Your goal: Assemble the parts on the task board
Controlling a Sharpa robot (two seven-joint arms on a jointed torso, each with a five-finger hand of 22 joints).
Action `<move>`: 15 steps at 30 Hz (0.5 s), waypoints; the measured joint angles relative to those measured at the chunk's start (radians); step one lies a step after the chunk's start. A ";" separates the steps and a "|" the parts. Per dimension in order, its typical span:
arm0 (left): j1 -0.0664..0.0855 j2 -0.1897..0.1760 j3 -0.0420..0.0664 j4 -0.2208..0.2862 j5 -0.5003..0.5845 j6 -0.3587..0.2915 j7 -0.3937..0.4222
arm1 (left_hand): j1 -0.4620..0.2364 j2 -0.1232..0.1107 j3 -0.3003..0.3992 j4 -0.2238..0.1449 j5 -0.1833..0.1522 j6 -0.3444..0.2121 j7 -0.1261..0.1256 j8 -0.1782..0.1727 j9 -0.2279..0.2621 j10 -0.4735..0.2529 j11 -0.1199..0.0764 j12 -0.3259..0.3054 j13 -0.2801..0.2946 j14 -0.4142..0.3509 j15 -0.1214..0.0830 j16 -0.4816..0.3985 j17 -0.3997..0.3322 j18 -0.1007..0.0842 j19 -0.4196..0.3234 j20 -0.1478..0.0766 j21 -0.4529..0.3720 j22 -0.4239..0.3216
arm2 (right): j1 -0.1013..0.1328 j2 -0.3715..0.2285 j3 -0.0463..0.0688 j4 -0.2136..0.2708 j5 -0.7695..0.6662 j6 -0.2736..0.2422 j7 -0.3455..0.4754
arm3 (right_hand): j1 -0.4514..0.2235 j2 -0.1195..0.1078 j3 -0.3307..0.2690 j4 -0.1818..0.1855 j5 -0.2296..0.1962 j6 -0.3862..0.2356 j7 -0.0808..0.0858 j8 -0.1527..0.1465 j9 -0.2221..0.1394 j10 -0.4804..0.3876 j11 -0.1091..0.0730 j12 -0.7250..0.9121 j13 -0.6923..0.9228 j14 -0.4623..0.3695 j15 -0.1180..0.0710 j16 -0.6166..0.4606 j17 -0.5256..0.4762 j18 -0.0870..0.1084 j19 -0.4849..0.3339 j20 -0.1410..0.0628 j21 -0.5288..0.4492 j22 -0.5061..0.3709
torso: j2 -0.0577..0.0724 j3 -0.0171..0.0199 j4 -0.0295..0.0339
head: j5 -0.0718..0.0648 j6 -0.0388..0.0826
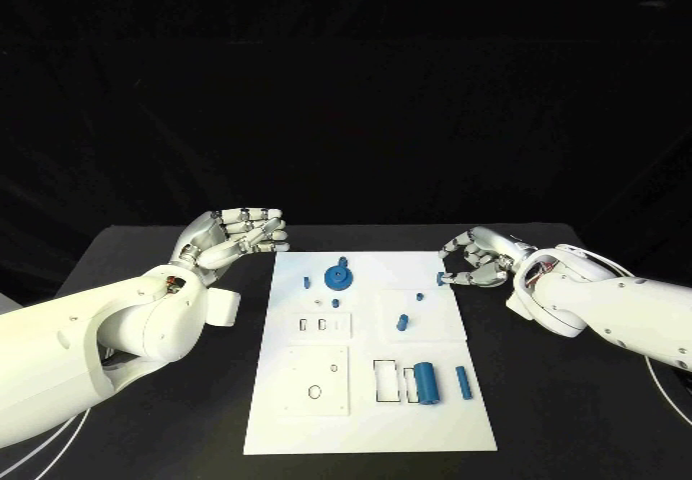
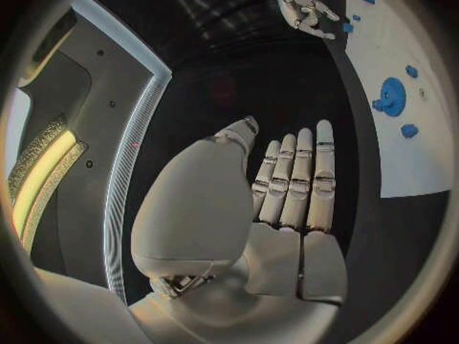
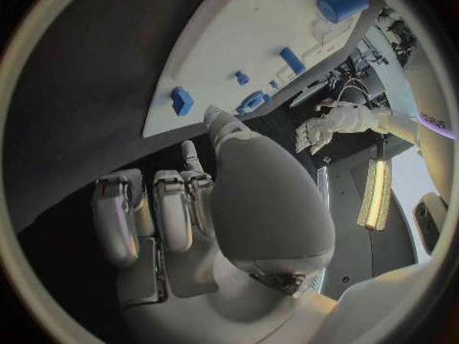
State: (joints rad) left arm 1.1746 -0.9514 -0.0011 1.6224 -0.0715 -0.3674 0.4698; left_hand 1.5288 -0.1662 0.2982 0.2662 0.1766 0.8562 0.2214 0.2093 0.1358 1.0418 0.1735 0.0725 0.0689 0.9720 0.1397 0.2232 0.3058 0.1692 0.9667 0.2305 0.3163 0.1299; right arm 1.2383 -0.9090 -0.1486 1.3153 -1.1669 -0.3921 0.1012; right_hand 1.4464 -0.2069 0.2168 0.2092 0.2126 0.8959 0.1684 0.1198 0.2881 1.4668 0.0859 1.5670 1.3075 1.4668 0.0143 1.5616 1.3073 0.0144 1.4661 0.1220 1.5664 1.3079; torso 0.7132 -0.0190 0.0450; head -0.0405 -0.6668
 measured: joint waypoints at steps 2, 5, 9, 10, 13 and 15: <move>0.000 0.000 0.000 -0.001 0.000 0.000 0.000 | 0.000 0.000 0.000 0.000 0.000 0.000 0.000 0.000 0.000 0.000 0.000 0.000 0.000 0.000 0.000 0.000 0.000 0.000 0.000 0.000 0.000 0.000 | -0.002 0.002 0.000 -0.004 -0.005 0.005 0.002 | 0.000 0.000 0.000 0.000 0.000 0.000 0.000 0.000 0.000 0.000 0.000 0.000 0.000 0.000 0.000 0.000 0.000 0.000 0.000 0.000 0.000 0.000 | 0.000 -0.0002 0.0000 | 0.000 -0.001; 0.000 0.000 0.000 -0.002 0.000 0.001 0.000 | 0.000 0.000 0.000 0.000 0.000 0.000 0.000 0.000 0.000 0.000 0.000 0.000 0.000 0.000 0.000 0.000 0.000 0.000 0.000 0.000 0.000 0.000 | -0.005 0.004 0.000 -0.008 -0.010 0.011 0.005 | 0.000 0.000 -0.002 -0.002 0.000 0.000 0.000 0.000 0.000 0.000 0.000 0.000 0.000 0.000 0.000 0.000 0.000 0.000 0.000 0.000 0.000 0.000 | 0.000 -0.0007 0.0002 | 0.000 -0.003; 0.000 0.000 0.000 -0.004 0.000 0.001 0.000 | 0.000 0.000 0.000 0.000 0.000 0.000 0.000 0.000 0.000 0.000 0.000 0.000 0.000 0.000 0.000 0.000 0.000 0.000 0.000 0.000 0.000 0.000 | -0.009 0.008 0.000 -0.014 -0.016 0.018 0.006 | 0.000 0.000 -0.003 -0.003 0.000 0.000 0.000 0.000 0.000 0.000 0.000 0.000 0.000 0.000 0.000 0.000 0.000 0.000 0.000 0.000 0.000 0.000 | 0.000 -0.0013 0.0005 | 0.002 -0.005; 0.000 0.000 0.000 -0.004 0.000 0.001 0.000 | 0.000 0.000 0.000 0.000 0.000 0.000 0.000 0.000 0.000 0.000 0.000 0.000 0.000 0.000 0.000 0.000 0.000 0.000 0.000 0.000 0.000 0.000 | -0.011 0.009 0.000 -0.016 -0.017 0.020 0.006 | 0.000 0.000 -0.003 -0.003 0.000 0.000 0.000 0.000 0.000 0.000 0.000 0.000 0.000 0.000 0.000 0.000 0.000 0.000 0.000 0.000 0.000 0.000 | 0.000 -0.0017 0.0005 | 0.002 -0.006; 0.000 0.000 0.000 -0.004 0.000 0.002 0.000 | 0.000 0.000 0.000 0.000 0.000 0.000 0.000 0.000 0.000 0.000 0.000 0.000 0.000 0.000 0.000 0.000 0.000 0.000 0.000 0.000 0.000 0.000 | -0.015 0.013 0.000 -0.021 -0.019 0.023 0.006 | 0.000 0.000 -0.003 -0.003 0.000 0.000 0.000 0.000 0.000 0.000 0.000 0.000 0.000 0.000 0.000 0.000 0.000 0.000 0.000 0.000 0.000 0.000 | -0.001 -0.0018 0.0004 | 0.003 -0.007; 0.000 0.000 0.000 -0.004 0.000 0.002 0.000 | 0.000 0.000 0.000 0.000 0.000 0.000 0.000 0.000 0.000 0.000 0.000 0.000 0.000 0.000 0.000 0.000 0.000 0.000 0.000 0.000 0.000 0.000 | -0.018 0.016 0.000 -0.025 -0.020 0.024 0.006 | 0.000 0.000 -0.003 -0.003 0.000 0.000 0.000 0.000 0.000 0.000 0.000 0.000 0.000 0.000 0.000 0.000 0.000 0.000 0.000 0.000 0.000 0.000 | -0.001 -0.0018 0.0002 | 0.003 -0.007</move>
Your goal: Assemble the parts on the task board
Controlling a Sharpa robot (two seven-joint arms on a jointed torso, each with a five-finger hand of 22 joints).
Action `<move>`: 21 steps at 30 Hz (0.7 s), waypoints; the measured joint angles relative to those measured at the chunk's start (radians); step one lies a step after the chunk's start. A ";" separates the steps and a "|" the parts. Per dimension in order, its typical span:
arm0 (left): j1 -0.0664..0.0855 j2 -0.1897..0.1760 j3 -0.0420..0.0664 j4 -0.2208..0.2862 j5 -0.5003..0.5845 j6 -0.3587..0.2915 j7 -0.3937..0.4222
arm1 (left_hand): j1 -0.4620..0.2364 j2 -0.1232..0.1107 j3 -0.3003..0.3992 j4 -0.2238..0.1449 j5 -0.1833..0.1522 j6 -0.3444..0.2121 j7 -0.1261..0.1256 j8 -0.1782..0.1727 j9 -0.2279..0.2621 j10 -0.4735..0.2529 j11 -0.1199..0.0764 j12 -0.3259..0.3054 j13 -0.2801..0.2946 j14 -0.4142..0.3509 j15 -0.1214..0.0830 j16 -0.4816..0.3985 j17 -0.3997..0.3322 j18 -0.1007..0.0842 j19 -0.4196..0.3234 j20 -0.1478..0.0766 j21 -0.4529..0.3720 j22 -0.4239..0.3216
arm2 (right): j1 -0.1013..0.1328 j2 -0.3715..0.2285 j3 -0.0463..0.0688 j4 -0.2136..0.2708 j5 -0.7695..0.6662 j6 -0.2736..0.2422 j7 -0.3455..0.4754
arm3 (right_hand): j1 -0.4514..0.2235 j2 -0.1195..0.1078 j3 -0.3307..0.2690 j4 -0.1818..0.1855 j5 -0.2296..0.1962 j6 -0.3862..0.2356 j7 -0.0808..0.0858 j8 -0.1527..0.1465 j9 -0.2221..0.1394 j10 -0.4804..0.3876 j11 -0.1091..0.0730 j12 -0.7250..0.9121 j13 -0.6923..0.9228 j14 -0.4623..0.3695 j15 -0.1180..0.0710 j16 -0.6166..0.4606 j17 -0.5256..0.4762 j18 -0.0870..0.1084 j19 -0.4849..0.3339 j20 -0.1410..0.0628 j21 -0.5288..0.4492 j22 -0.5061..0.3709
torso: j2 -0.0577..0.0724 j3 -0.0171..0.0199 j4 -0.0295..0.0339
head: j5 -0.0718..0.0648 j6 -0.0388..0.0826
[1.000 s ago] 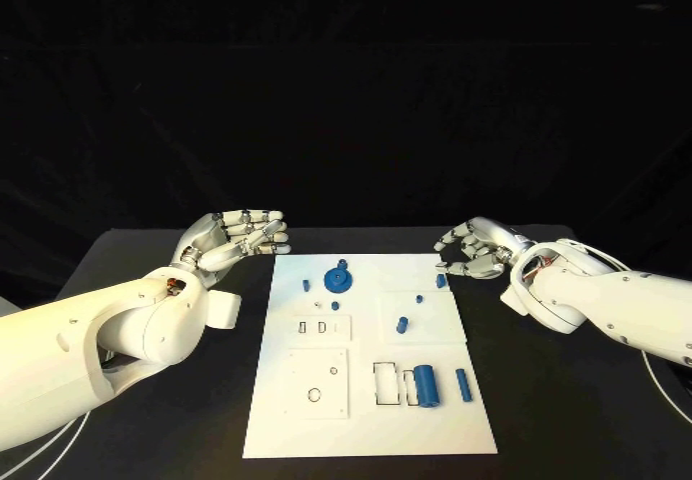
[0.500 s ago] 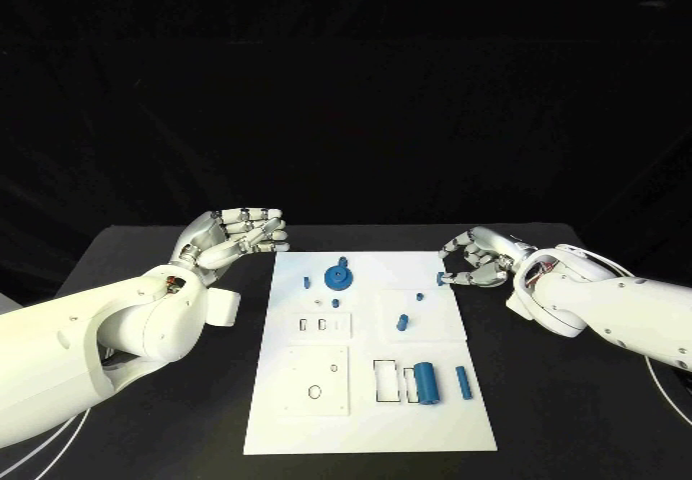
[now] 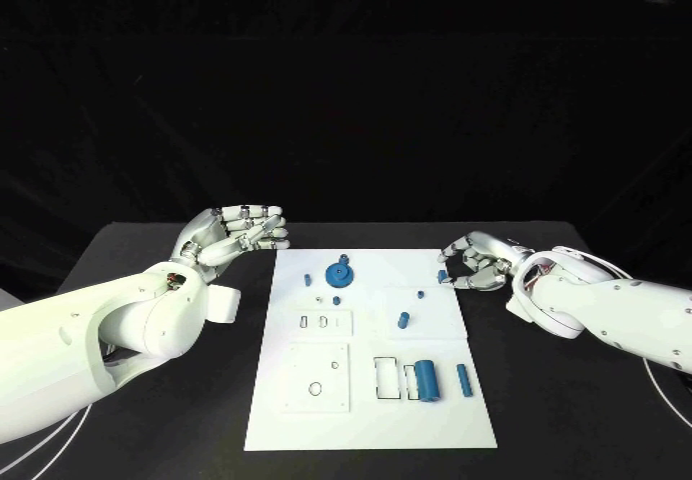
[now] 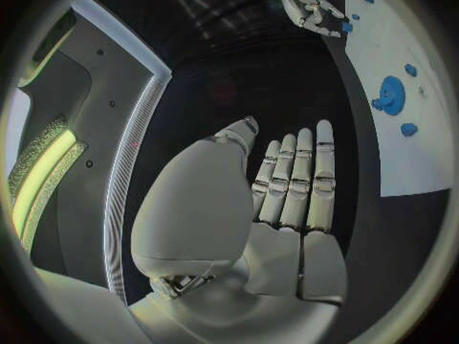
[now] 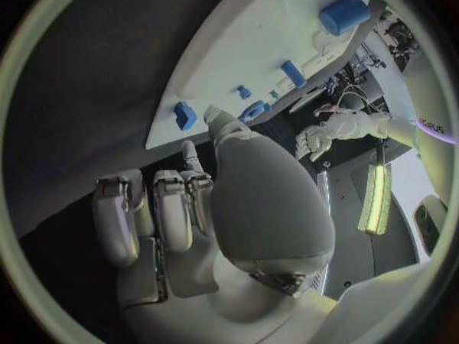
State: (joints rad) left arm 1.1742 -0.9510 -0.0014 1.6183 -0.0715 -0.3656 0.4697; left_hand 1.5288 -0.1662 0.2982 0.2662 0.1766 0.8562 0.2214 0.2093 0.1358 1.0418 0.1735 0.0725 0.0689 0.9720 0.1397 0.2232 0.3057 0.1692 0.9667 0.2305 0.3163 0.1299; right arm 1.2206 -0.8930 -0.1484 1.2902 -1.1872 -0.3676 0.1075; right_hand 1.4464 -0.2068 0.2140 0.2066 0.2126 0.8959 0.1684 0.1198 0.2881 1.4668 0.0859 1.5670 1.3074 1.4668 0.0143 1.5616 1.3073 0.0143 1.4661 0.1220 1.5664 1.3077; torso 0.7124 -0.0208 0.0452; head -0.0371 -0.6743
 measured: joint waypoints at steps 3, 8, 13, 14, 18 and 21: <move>0.000 0.000 0.000 0.000 0.000 0.000 0.000 | 0.000 0.000 0.000 0.000 0.000 0.000 0.000 0.000 0.000 0.000 0.000 0.000 0.000 0.000 0.000 0.000 0.000 0.000 0.000 0.000 0.000 0.000 | -0.003 0.005 0.000 -0.007 -0.001 0.000 0.000 | 0.000 0.000 0.000 0.000 0.000 0.000 0.000 0.000 0.000 0.000 0.000 0.000 0.000 0.000 0.000 0.000 0.000 0.000 0.000 0.000 0.000 0.000 | 0.000 0.0000 0.0000 | 0.001 0.000; 0.000 0.000 0.000 -0.001 0.000 0.001 0.000 | 0.000 0.000 0.000 0.000 0.000 0.000 0.000 0.000 0.000 0.000 0.000 0.000 0.000 0.000 0.000 0.000 0.003 0.000 0.000 0.000 0.000 0.000 | -0.005 0.012 0.000 -0.019 -0.002 0.000 -0.003 | 0.005 0.005 0.004 0.004 0.000 0.000 0.000 0.000 0.000 0.000 0.000 0.000 0.000 0.000 0.000 0.000 0.001 0.000 0.000 0.000 0.000 0.000 | -0.001 0.0000 0.0000 | -0.001 -0.001; 0.000 0.000 0.000 -0.001 0.000 0.001 0.000 | 0.000 0.000 0.000 0.000 0.000 0.000 0.000 0.000 0.000 0.000 0.000 0.000 0.000 0.000 0.000 0.000 0.003 0.000 0.000 0.000 0.000 0.000 | -0.006 0.017 0.000 -0.027 -0.002 -0.001 -0.004 | 0.012 0.012 0.008 0.008 0.003 0.009 0.002 0.000 0.002 0.000 0.000 0.000 0.000 0.000 0.000 0.000 0.001 0.000 0.000 0.000 0.000 0.000 | -0.001 0.0000 0.0000 | 0.001 -0.001; 0.000 0.000 0.000 -0.001 0.000 0.001 0.000 | 0.000 0.000 0.000 0.000 0.000 0.000 0.000 0.000 0.000 0.000 0.000 0.000 0.000 0.000 0.000 0.000 0.003 0.000 0.000 0.000 0.000 0.000 | -0.006 0.018 0.000 -0.030 -0.002 -0.001 -0.005 | 0.012 0.012 0.010 0.010 0.004 0.009 0.002 0.000 0.003 0.000 0.000 0.000 0.000 0.000 0.000 0.000 0.001 0.000 0.000 0.000 0.000 0.000 | -0.001 0.0000 0.0000 | 0.001 -0.001; 0.000 0.000 0.000 -0.002 0.000 0.001 0.000 | 0.000 0.000 0.000 0.000 0.000 0.000 0.000 0.000 0.000 0.000 0.000 0.000 0.000 0.000 0.000 0.000 0.003 0.000 0.000 0.000 0.000 0.000 | -0.008 0.022 0.000 -0.036 -0.003 -0.001 -0.006 | 0.020 0.020 0.017 0.008 0.004 0.013 -0.001 0.004 0.003 0.000 0.000 0.000 0.000 0.000 0.000 0.000 0.001 0.000 0.000 0.000 0.000 0.000 | -0.001 0.0001 0.0000 | 0.002 -0.001; 0.000 0.000 0.000 -0.002 0.000 0.001 0.000 | 0.000 0.000 0.000 0.000 0.000 0.000 0.000 0.000 0.000 0.000 0.000 0.000 0.000 0.000 0.000 0.000 0.003 0.000 0.000 0.000 0.000 0.000 | -0.010 0.023 0.000 -0.041 -0.003 0.000 -0.008 | 0.020 0.020 0.024 0.007 0.004 0.017 0.001 0.004 0.003 0.000 0.000 0.000 0.000 0.000 0.000 0.000 0.001 0.000 0.000 0.000 0.000 0.000 | -0.001 0.0002 0.0000 | 0.002 0.000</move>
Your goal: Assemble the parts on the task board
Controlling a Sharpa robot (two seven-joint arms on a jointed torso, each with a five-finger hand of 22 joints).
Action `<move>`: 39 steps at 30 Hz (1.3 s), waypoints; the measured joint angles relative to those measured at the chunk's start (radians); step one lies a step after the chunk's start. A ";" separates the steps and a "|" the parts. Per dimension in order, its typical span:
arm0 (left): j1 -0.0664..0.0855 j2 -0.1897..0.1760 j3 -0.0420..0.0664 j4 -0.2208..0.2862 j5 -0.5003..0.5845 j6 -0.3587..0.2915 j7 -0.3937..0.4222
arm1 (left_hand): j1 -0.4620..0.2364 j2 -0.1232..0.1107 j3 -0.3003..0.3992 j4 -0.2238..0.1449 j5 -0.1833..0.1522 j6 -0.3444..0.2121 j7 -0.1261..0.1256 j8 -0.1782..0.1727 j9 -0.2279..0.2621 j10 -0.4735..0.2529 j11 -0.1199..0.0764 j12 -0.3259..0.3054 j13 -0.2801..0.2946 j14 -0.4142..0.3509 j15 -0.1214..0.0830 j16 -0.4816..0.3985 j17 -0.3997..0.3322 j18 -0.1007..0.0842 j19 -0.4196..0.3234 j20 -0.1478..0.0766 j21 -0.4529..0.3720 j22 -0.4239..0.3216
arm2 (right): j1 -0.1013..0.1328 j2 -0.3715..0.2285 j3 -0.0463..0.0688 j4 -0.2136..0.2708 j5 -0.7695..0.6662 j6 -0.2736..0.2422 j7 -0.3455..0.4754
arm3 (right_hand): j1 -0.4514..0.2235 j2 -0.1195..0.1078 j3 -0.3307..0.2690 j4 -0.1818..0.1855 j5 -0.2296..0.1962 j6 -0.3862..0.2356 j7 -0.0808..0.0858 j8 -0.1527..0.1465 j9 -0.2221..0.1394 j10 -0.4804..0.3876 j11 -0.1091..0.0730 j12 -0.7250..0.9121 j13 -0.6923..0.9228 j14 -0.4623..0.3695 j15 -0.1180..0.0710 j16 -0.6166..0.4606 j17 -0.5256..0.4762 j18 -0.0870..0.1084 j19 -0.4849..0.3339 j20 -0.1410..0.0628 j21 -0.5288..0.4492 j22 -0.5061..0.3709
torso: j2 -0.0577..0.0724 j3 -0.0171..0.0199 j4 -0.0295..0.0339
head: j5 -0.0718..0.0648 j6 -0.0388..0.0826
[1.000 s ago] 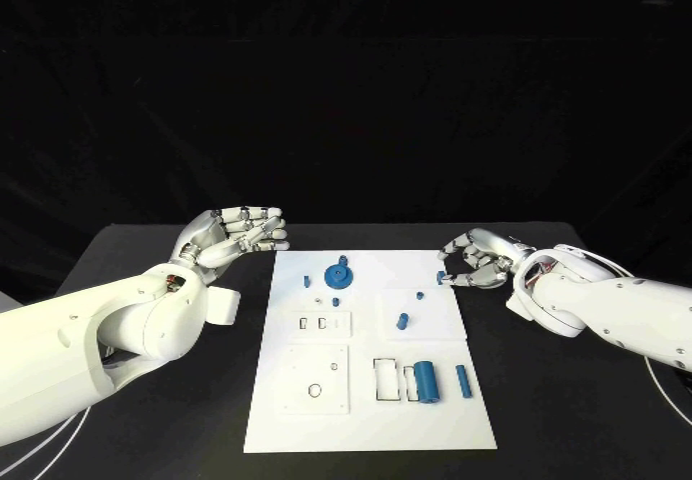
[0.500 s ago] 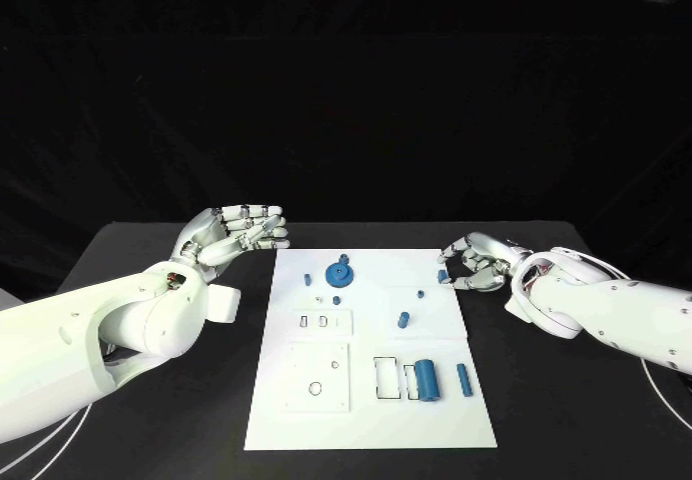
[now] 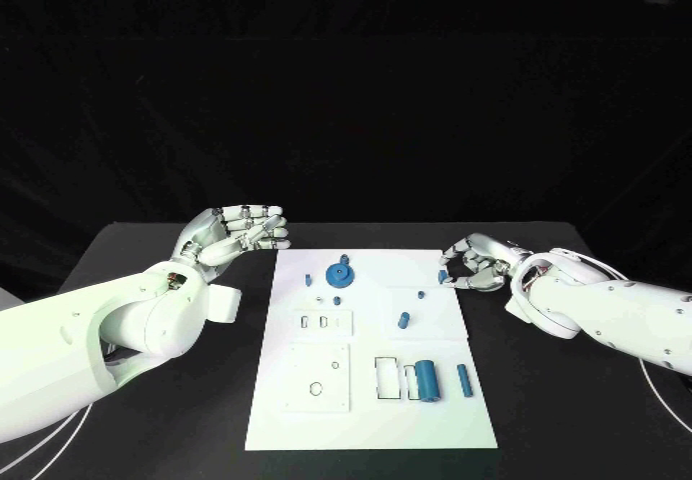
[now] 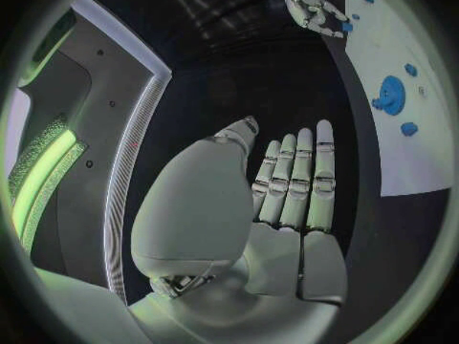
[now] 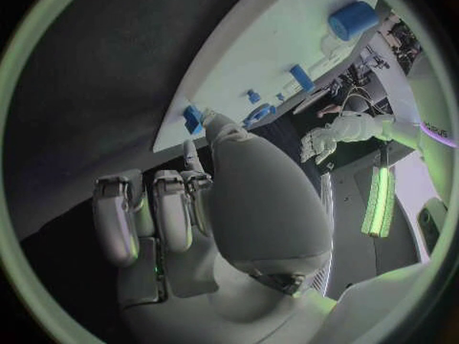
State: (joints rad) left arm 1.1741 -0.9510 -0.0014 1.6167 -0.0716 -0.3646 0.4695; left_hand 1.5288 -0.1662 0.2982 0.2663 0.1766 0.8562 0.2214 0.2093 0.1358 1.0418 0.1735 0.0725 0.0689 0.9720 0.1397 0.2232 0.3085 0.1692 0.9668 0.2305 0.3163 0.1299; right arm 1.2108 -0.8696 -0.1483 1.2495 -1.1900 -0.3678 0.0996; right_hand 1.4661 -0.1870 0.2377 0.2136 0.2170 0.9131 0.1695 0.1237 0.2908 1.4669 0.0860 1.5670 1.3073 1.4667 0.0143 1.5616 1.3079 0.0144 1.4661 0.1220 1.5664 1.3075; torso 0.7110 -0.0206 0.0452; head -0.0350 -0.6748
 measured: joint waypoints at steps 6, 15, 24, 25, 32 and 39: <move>0.000 0.000 0.000 0.000 0.000 0.000 0.000 | 0.000 0.000 0.000 0.000 0.000 0.000 0.000 0.000 0.000 0.000 0.000 0.000 0.000 0.000 0.000 0.000 0.000 0.000 0.000 0.000 0.000 0.000 | -0.002 0.004 0.000 -0.004 -0.002 0.002 -0.003 | 0.004 0.004 0.005 0.000 0.000 0.003 -0.003 0.004 0.001 0.000 0.000 0.000 0.000 0.000 0.000 0.000 0.000 0.000 0.000 0.000 0.000 0.000 | 0.000 0.0001 -0.0005 | 0.001 -0.001; 0.000 0.000 0.000 0.000 0.000 0.000 0.000 | 0.000 0.000 0.000 0.000 0.000 0.000 0.000 0.000 0.000 0.000 0.000 0.000 0.000 0.000 0.000 0.000 0.000 0.000 0.000 0.000 0.000 0.000 | -0.004 0.012 0.000 -0.009 -0.008 0.007 -0.007 | 0.004 0.004 0.016 0.001 0.000 0.019 -0.004 0.008 0.002 0.000 0.000 0.000 0.000 -0.003 -0.004 0.000 0.000 0.000 0.000 -0.008 0.000 0.000 | 0.000 0.0001 -0.0005 | 0.000 -0.003; 0.000 0.000 0.000 0.000 0.000 0.000 0.000 | 0.000 0.000 0.000 0.000 0.000 0.000 0.000 0.000 0.000 0.000 0.000 0.000 0.000 0.000 0.000 0.000 0.000 0.000 0.000 0.000 0.000 0.000 | -0.006 0.019 0.000 -0.013 -0.011 0.012 -0.010 | -0.003 0.011 0.043 0.007 0.000 0.060 -0.013 0.024 0.007 -0.004 -0.004 0.000 0.000 -0.002 -0.010 0.000 0.000 0.000 -0.001 -0.014 0.000 0.000 | 0.000 -0.0002 0.0000 | 0.000 -0.008; 0.000 0.000 0.000 0.000 0.000 0.000 0.000 | 0.000 0.000 0.000 0.000 0.000 0.000 0.000 0.000 0.000 0.000 0.000 0.000 0.000 0.000 0.000 0.000 0.000 0.000 0.000 0.000 0.000 0.000 | -0.006 0.020 0.000 -0.013 -0.011 0.013 -0.010 | -0.003 0.011 0.048 0.007 0.000 0.067 -0.016 0.027 0.007 0.000 -0.008 0.000 0.000 -0.001 -0.014 0.000 0.000 0.000 0.000 -0.015 0.000 0.000 | 0.000 -0.0003 0.0000 | -0.001 -0.009; 0.000 -0.001 0.000 0.000 0.000 0.000 0.000 | 0.000 0.000 0.007 -0.001 0.000 0.000 0.000 0.000 0.000 0.000 0.000 0.000 0.000 0.000 0.000 0.000 0.003 0.000 0.000 0.000 0.000 0.000 | -0.008 0.022 0.000 -0.014 -0.014 0.017 -0.013 | -0.003 0.011 0.054 0.007 0.004 0.075 -0.018 0.027 0.008 0.000 -0.007 0.000 0.001 0.000 -0.015 0.000 0.000 0.000 0.000 -0.015 0.000 0.000 | -0.001 -0.0004 0.0000 | 0.001 -0.005; 0.000 -0.002 0.000 0.000 0.000 0.000 -0.001 | 0.000 0.000 0.007 -0.001 0.000 0.000 0.000 0.000 0.000 0.000 0.000 0.000 0.000 0.000 0.000 0.000 0.004 0.000 0.000 0.000 0.000 0.000 | -0.008 0.022 0.000 -0.016 -0.018 0.019 -0.018 | -0.008 0.016 0.059 0.012 0.004 0.086 -0.022 0.035 0.010 -0.001 -0.013 0.000 0.001 0.000 -0.015 0.000 0.000 0.000 0.000 -0.015 0.000 0.001 | -0.002 -0.0006 0.0012 | 0.004 -0.007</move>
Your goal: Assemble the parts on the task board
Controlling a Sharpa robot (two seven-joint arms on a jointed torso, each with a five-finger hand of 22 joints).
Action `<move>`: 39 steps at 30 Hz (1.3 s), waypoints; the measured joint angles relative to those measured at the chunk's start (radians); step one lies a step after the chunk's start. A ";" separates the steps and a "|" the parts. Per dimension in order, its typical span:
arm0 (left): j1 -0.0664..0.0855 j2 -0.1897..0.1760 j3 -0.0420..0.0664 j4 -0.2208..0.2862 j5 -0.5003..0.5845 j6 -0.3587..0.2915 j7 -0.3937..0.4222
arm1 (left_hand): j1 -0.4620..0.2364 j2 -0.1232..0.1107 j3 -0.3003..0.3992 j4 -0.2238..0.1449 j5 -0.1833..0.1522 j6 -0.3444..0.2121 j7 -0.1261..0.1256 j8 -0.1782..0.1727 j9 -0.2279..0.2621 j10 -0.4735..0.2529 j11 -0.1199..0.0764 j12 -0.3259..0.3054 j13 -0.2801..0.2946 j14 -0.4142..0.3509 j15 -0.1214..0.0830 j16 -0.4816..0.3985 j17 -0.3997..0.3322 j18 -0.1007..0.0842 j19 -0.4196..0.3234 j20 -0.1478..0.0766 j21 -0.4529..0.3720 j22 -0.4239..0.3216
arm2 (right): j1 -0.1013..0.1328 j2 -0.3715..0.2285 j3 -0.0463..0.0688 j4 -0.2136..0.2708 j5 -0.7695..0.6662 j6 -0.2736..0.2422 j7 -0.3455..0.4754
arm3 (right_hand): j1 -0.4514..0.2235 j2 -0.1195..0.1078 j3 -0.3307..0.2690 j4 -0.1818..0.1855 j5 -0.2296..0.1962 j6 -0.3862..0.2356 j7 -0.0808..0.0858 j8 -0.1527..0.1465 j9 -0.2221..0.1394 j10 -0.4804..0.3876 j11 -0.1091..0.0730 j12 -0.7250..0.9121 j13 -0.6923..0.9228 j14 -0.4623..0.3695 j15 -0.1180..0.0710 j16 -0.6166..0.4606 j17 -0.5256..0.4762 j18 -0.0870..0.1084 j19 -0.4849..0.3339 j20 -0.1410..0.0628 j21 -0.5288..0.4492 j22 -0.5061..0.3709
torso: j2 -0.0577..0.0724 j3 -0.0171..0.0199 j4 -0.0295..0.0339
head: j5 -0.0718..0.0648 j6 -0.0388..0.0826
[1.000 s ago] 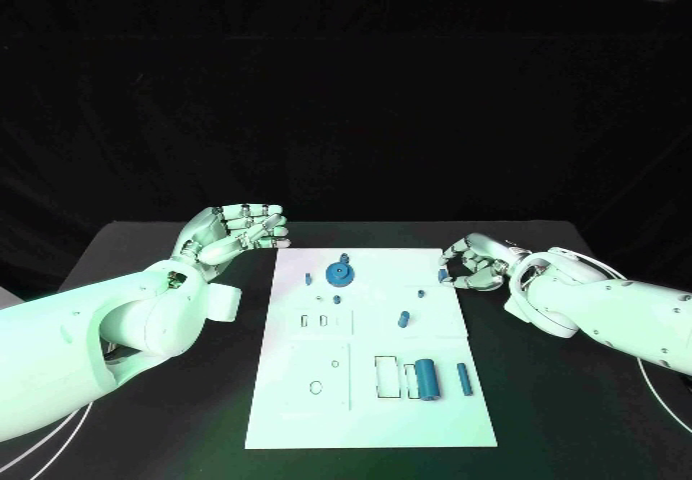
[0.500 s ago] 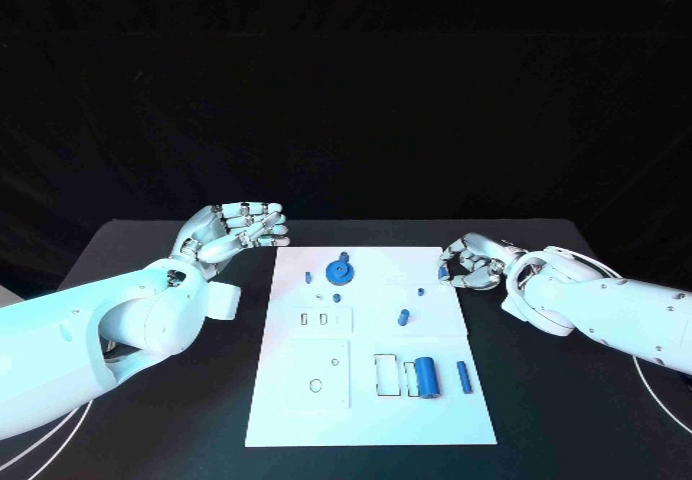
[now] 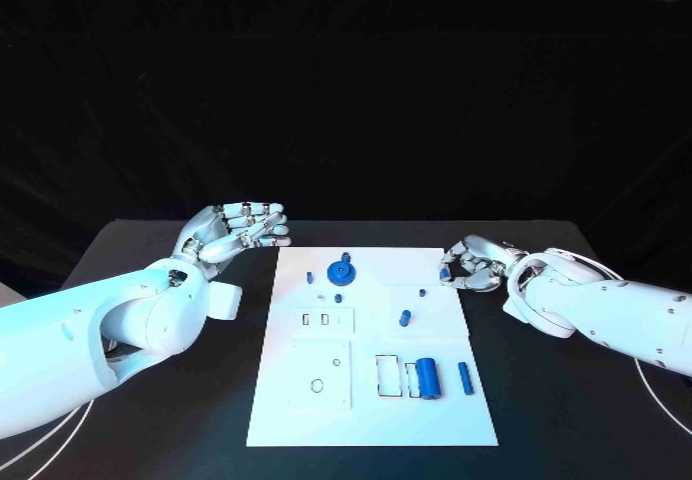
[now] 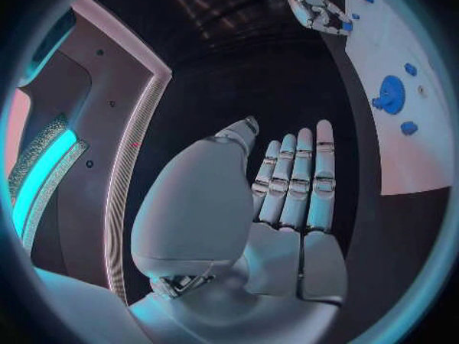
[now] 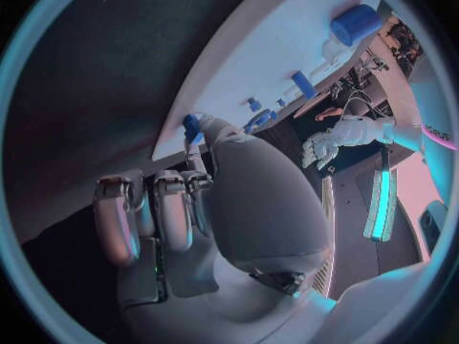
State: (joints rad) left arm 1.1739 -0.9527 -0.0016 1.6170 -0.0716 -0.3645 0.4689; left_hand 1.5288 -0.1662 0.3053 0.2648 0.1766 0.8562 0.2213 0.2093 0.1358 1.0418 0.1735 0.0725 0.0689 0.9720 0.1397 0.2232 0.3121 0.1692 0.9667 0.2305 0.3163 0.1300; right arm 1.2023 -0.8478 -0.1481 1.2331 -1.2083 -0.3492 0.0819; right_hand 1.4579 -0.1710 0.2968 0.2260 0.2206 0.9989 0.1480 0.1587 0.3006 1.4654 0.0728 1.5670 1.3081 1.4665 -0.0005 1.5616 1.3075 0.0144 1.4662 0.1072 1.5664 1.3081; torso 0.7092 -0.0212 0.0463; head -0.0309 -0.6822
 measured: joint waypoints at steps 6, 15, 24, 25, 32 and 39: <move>0.000 -0.001 0.000 0.000 0.000 0.000 0.000 | 0.000 0.000 0.000 0.000 0.000 0.000 0.000 0.000 0.000 0.000 0.000 0.000 0.000 0.000 0.000 0.000 0.000 0.000 0.000 0.000 0.000 0.000 | 0.000 0.001 0.000 -0.001 -0.004 -0.001 -0.004 | 0.000 0.000 0.003 -0.002 0.000 0.001 -0.001 0.000 0.000 0.001 -0.001 0.000 0.000 0.000 0.000 0.000 0.000 0.000 0.000 0.000 0.000 0.000 | 0.000 -0.0002 -0.0001 | 0.001 0.000; 0.000 -0.001 0.000 0.001 0.000 0.000 0.000 | 0.000 0.000 0.000 0.000 0.000 0.000 0.000 0.000 0.000 0.000 0.000 0.000 0.000 0.000 0.000 0.000 0.000 0.000 0.000 0.000 0.000 0.000 | 0.000 0.001 0.000 0.006 -0.010 -0.016 -0.009 | -0.006 0.007 0.044 -0.009 0.000 0.027 -0.016 0.019 0.004 0.001 -0.012 0.000 0.000 0.000 -0.007 0.000 0.000 0.000 0.000 -0.007 0.000 0.000 | 0.001 0.0003 -0.0015 | 0.003 0.001; 0.000 0.000 0.000 0.000 0.000 0.000 -0.001 | 0.000 0.000 0.000 0.000 0.000 0.000 0.000 0.000 0.000 0.000 0.000 0.000 0.000 0.000 0.000 0.000 0.000 0.000 0.000 0.000 0.000 0.000 | 0.011 -0.015 -0.001 0.068 -0.013 -0.058 -0.033 | -0.011 0.016 0.064 -0.010 -0.002 0.040 -0.022 0.027 0.010 0.000 -0.021 0.000 0.000 0.000 -0.014 0.000 0.000 0.000 0.000 -0.014 0.000 0.000 | 0.000 0.0008 -0.0027 | 0.002 0.000; 0.000 0.000 0.000 -0.001 0.000 0.000 -0.001 | 0.000 0.000 0.000 0.000 0.000 0.000 0.000 0.000 0.000 0.000 0.000 0.000 0.000 0.000 0.000 0.000 0.000 0.000 0.000 0.000 0.000 0.000 | 0.017 -0.018 -0.001 0.079 -0.014 -0.062 -0.039 | -0.012 0.017 0.065 -0.010 -0.001 0.041 -0.023 0.029 0.010 0.000 -0.021 0.000 0.000 0.000 -0.014 0.000 0.000 0.000 0.000 -0.014 0.000 0.000 | -0.001 0.0008 -0.0029 | 0.002 0.000; 0.000 0.001 0.000 -0.002 0.000 0.000 -0.001 | 0.000 0.000 0.000 0.000 0.000 0.000 0.000 0.000 0.000 0.000 0.000 0.000 0.000 0.000 0.000 -0.004 0.003 0.000 -0.004 -0.004 0.000 0.000 | 0.063 -0.031 0.002 0.178 -0.028 -0.094 -0.108 | -0.013 0.018 0.077 -0.014 0.002 0.042 -0.024 0.037 0.011 0.000 -0.021 0.000 0.000 0.000 -0.014 0.000 0.000 0.000 0.000 -0.014 0.000 0.000 | -0.002 -0.0004 -0.0025 | -0.001 0.000; 0.000 0.004 0.000 -0.003 0.000 0.000 -0.001 | 0.000 0.000 0.000 0.000 0.000 0.000 0.000 0.000 0.000 0.000 0.000 0.000 0.000 0.000 0.000 -0.004 0.003 0.000 -0.004 -0.004 0.000 0.000 | 0.083 -0.013 0.002 0.277 -0.045 -0.116 -0.202 | -0.015 0.020 0.077 -0.014 0.002 0.042 -0.025 0.037 0.012 0.000 -0.021 0.000 0.000 0.000 -0.014 0.000 0.000 0.000 0.000 -0.014 0.000 0.000 | -0.002 -0.0015 -0.0012 | 0.002 -0.001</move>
State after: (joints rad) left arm 1.1738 -0.9490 -0.0019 1.6137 -0.0716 -0.3646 0.4678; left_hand 1.5288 -0.1662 0.3051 0.2648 0.1766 0.8562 0.2214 0.2093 0.1358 1.0418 0.1735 0.0725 0.0689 0.9720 0.1397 0.2195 0.3146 0.1692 0.9630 0.2268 0.3163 0.1300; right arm 1.2854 -0.8604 -0.1457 1.5097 -1.2536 -0.4656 -0.1196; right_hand 1.4432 -0.1513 0.3742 0.2124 0.2227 1.0411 0.1234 0.1959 0.3130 1.4652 0.0519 1.5669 1.3077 1.4665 -0.0148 1.5616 1.3080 0.0144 1.4662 0.0930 1.5664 1.3077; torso 0.7072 -0.0227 0.0452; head -0.0284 -0.6833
